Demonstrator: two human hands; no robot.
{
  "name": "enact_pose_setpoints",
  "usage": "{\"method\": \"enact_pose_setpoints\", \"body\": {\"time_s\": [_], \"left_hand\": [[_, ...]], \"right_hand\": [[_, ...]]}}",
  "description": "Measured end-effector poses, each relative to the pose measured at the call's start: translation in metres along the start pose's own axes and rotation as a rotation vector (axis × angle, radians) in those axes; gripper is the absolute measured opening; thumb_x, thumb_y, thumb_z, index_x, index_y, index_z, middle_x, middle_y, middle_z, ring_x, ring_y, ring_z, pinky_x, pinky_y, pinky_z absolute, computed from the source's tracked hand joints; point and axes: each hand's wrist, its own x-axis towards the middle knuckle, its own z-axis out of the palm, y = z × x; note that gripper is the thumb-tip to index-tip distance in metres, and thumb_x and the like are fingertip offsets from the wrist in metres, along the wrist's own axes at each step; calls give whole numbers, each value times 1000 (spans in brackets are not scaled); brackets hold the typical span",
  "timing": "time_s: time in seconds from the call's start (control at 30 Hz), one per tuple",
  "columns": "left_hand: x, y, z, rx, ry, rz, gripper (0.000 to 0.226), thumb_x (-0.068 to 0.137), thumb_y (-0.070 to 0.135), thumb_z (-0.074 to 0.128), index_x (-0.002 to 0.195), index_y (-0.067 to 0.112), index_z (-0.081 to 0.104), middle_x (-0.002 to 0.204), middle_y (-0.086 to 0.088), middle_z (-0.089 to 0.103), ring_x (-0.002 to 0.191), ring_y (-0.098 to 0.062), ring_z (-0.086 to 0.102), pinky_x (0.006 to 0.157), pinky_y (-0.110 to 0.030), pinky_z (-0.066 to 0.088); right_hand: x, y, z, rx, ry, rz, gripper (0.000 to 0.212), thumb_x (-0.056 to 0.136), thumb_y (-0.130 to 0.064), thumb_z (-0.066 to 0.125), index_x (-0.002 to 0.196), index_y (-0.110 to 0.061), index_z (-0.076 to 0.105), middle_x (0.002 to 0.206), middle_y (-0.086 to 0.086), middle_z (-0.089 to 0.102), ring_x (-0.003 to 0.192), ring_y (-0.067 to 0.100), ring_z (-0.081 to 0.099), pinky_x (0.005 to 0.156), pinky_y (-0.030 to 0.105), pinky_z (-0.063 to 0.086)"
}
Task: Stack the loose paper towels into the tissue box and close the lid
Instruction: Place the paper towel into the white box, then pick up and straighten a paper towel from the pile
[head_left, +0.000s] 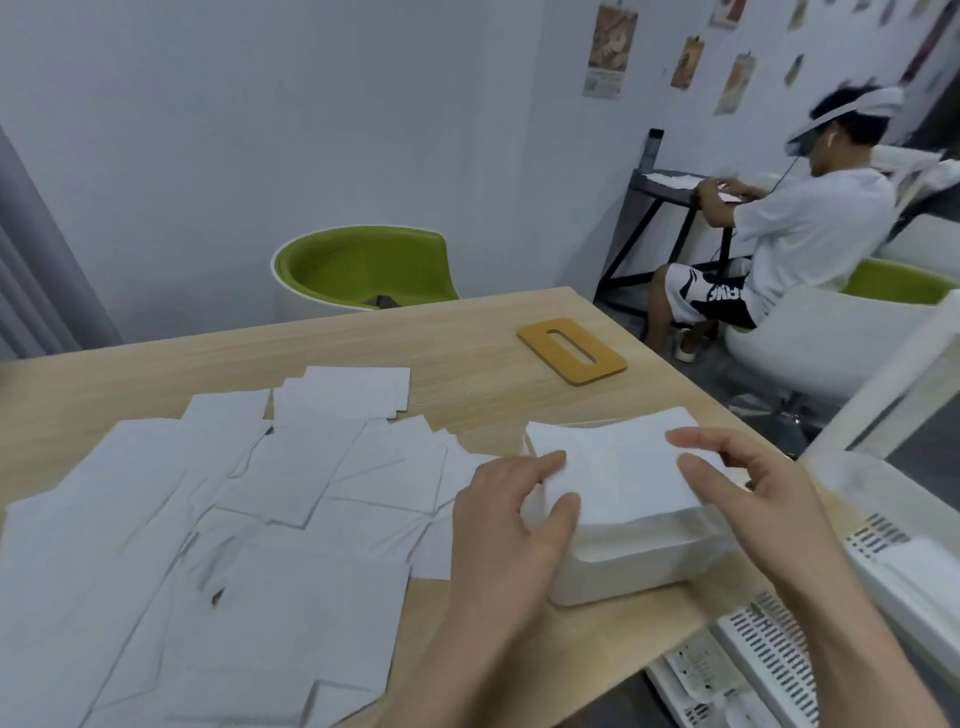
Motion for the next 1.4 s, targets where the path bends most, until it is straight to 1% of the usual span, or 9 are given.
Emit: {"method": "enact_pose_setpoints", "body": {"time_s": [0.23, 0.33, 0.43, 0.67, 0.83, 1.0, 1.13, 1.27, 1.4], "left_hand": [[4, -10, 24, 372, -42, 198, 43, 88, 46, 42, 121, 32, 66, 115, 19, 62, 115, 12, 37, 117, -35, 2], [6, -11, 23, 630, -86, 322, 44, 93, 44, 34, 105, 29, 74, 96, 15, 69, 114, -6, 55, 115, -44, 6], [10, -9, 21, 795, -122, 367, 55, 96, 45, 23, 93, 28, 75, 88, 12, 66, 111, -11, 57, 116, -48, 2], [14, -9, 18, 810, -217, 301, 82, 87, 63, -5, 109, 32, 68, 156, 6, 28, 148, -9, -1, 112, -39, -26], [14, -14, 17, 766, -215, 346, 78, 90, 64, 1, 105, 31, 70, 158, 9, 28, 149, -9, 3, 114, -38, -22], [16, -15, 14, 775, -247, 394, 75, 92, 61, 5, 102, 29, 72, 114, 14, 61, 134, -9, 34, 114, -36, -18], [16, -12, 14, 774, -281, 391, 76, 90, 63, 3, 111, 33, 70, 120, 16, 57, 136, -5, 27, 114, -37, -20], [10, -14, 11, 470, -242, 313, 46, 94, 55, 35, 122, 32, 63, 142, 12, 44, 137, 6, 19, 119, -39, -3], [2, -23, -5, 316, -130, 278, 38, 91, 45, 47, 123, 33, 63, 137, 18, 45, 112, 34, 9, 105, -16, 15]], "right_hand": [[12, 27, -4, -120, -47, -3, 22, 89, -19, 63, 88, -39, 71, 101, -14, 69, 119, 11, 46, 113, 43, 26], [13, 33, -3, -364, -78, -155, 24, 90, -19, 61, 87, -42, 66, 94, -19, 64, 105, -11, 42, 110, 28, 7], [12, 36, -2, -612, -156, -269, 19, 95, -23, 54, 97, -37, 66, 97, -21, 60, 108, -5, 47, 108, 28, 0], [5, 42, -5, -653, -205, -326, 30, 98, -38, 37, 94, -34, 66, 141, -19, 35, 124, -2, 37, 109, 31, 2], [0, 40, -1, -656, -160, -389, 52, 96, -56, 22, 91, -33, 69, 101, -23, 61, 110, 0, 50, 105, 24, 2], [0, 41, 0, -677, -181, -385, 70, 90, -62, 8, 87, -34, 71, 89, -26, 63, 102, -5, 51, 105, 23, 0], [0, 40, 1, -677, -183, -371, 54, 96, -54, 23, 86, -33, 71, 90, -26, 62, 103, -4, 51, 105, 21, -1], [-7, 33, 8, -588, -84, -424, 31, 96, -49, 42, 85, -37, 68, 91, -30, 62, 100, -8, 52, 105, 27, 9], [-21, 14, 30, -415, -59, -488, 20, 88, -46, 46, 91, -41, 65, 95, -31, 63, 106, -12, 50, 103, 17, 12]]}}
